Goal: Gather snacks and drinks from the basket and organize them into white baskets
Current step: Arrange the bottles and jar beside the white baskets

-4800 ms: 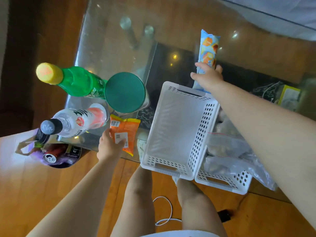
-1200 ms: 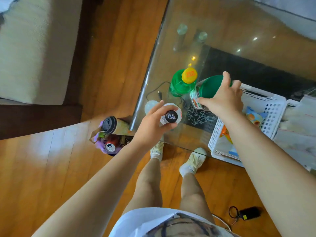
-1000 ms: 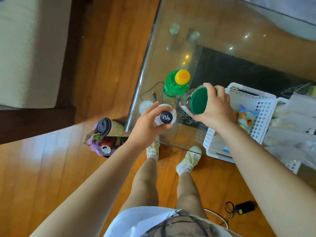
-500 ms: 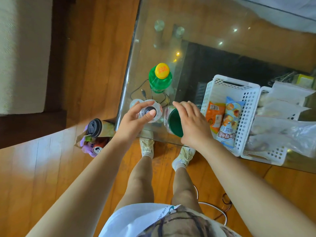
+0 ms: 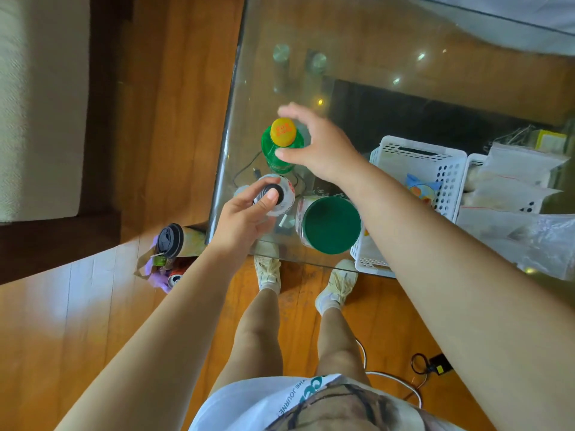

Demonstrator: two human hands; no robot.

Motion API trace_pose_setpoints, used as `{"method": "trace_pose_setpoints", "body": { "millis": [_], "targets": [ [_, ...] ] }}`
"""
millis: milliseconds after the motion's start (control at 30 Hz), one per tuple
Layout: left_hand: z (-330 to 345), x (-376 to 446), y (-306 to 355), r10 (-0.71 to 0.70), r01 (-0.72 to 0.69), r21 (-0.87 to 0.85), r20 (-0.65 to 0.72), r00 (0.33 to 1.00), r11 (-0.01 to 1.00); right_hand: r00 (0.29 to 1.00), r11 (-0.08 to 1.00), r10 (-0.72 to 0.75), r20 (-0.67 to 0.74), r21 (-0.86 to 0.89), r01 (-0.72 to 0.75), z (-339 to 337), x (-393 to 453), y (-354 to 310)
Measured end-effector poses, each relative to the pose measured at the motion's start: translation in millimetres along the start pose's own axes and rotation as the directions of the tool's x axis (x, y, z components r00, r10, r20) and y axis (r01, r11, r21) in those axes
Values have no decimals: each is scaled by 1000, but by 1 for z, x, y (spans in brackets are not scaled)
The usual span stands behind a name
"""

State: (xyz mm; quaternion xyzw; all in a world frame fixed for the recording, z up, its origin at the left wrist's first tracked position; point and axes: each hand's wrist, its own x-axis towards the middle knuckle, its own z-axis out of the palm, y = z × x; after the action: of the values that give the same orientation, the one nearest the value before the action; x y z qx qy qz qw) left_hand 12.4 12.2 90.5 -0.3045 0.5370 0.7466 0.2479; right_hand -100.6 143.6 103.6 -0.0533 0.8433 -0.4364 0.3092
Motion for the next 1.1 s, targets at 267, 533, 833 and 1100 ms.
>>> {"method": "trace_pose_setpoints", "body": {
  "millis": [267,533,833,1100],
  "targets": [
    [6,11,12,-22,21,46,9,1000,999,977,997,21,-214,78,-5,-2,-18,24],
    [34,33,21,-20,18,39,44,999,999,940,994,105,-324,6,-109,-47,-62,62],
    [76,45,27,-73,70,103,26,997,992,965,987,127,-230,-62,-145,-55,-76,75],
    [84,45,26,-63,61,61,35,997,996,980,987,124,-157,-79,-137,-62,-81,75]
  ]
}}
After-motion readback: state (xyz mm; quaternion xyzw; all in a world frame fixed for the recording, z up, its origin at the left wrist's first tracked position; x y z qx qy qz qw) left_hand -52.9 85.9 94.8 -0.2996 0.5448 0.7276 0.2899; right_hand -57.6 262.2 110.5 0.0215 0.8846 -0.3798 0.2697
